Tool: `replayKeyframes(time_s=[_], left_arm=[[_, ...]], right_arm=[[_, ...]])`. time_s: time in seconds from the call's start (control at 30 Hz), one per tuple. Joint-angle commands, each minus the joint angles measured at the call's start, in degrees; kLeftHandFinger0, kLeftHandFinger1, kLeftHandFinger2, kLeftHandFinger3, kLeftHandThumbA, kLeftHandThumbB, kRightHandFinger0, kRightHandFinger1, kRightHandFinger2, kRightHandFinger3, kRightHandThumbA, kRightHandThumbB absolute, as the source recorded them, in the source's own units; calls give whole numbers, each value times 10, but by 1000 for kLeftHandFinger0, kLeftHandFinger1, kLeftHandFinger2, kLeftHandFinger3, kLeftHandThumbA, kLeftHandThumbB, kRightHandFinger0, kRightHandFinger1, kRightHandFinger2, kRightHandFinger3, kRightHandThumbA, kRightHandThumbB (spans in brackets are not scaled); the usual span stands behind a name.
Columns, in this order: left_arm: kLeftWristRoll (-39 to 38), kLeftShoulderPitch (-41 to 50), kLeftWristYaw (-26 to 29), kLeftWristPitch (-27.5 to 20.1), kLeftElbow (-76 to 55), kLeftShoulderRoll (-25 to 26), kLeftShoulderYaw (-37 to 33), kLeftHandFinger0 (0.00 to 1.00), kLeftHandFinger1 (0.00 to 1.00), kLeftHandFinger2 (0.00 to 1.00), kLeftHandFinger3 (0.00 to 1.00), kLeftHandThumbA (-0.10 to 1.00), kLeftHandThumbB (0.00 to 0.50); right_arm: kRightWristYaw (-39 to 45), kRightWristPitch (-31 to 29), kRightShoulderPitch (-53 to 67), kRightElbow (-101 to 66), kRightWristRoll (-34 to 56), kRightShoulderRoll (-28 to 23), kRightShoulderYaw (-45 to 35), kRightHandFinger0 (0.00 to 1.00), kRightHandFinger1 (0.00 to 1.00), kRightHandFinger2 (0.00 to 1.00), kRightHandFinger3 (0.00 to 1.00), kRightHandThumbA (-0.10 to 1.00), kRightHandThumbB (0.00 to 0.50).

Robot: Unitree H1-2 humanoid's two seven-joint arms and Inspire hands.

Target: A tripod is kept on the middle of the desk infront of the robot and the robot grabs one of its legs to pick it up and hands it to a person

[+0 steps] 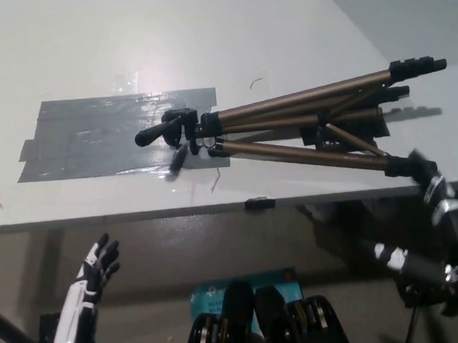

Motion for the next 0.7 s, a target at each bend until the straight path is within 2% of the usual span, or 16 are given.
replayKeyframes(time_s=[0.0, 0.2, 0.3, 0.33, 0.37, 0.67], left_arm=[[13, 10, -7, -40, -5, -2, -12, 1000, 1000, 1000, 1000, 1000, 176], [11, 17, -11, -38, -12, 0, -17, 1000, 1000, 1000, 1000, 1000, 190], [6, 16, -14, -36, -11, 1, -17, 1000, 1000, 1000, 1000, 1000, 205], [4, 16, -15, -34, -11, 1, -17, 1000, 1000, 1000, 1000, 1000, 207], [4, 16, -15, -33, -12, 2, -17, 1000, 1000, 1000, 1000, 1000, 200], [7, 16, -16, -34, -11, 6, -19, 1000, 1000, 1000, 1000, 1000, 193]], right_arm=[[25, 61, -104, -48, -176, -62, 20, 1000, 1000, 1000, 1000, 1000, 334], [29, 110, -208, 9, -258, -89, 55, 1000, 1000, 1000, 1000, 1000, 404], [25, 119, -256, 53, -288, -100, 71, 1000, 1000, 1000, 1000, 1000, 401], [20, 121, -273, 70, -301, -103, 77, 1000, 1000, 1000, 1000, 1000, 368], [18, 124, -297, 97, -320, -108, 88, 1000, 1000, 1000, 1000, 1000, 399], [-16, 148, -412, 249, -411, -110, 166, 1000, 1000, 1000, 1000, 1000, 441]])
